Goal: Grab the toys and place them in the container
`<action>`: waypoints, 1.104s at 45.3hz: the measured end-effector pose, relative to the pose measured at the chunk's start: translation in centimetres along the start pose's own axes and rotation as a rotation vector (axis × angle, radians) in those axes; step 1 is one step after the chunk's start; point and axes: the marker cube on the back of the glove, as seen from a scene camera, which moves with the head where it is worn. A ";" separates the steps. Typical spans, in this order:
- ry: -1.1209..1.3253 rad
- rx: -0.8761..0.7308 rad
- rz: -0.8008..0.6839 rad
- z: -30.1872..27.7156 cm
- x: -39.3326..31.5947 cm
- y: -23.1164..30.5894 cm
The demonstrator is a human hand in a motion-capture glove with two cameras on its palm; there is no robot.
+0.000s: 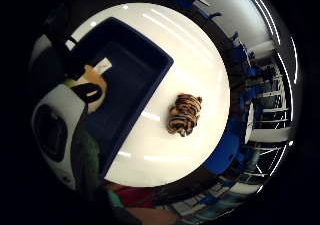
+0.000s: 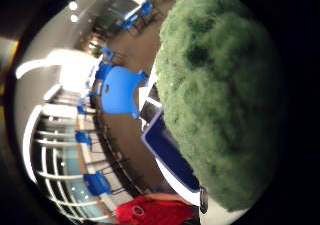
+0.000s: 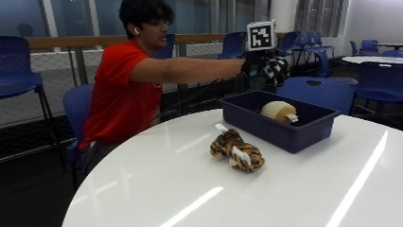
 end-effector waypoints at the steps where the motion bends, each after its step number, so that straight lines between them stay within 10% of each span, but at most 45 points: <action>1: -0.004 -0.001 0.003 0.1 -0.2 -0.1; 29: 0.063 -0.144 -0.008 0.3 7.4 3.2; 50: 0.004 -0.165 0.307 1.5 19.7 7.1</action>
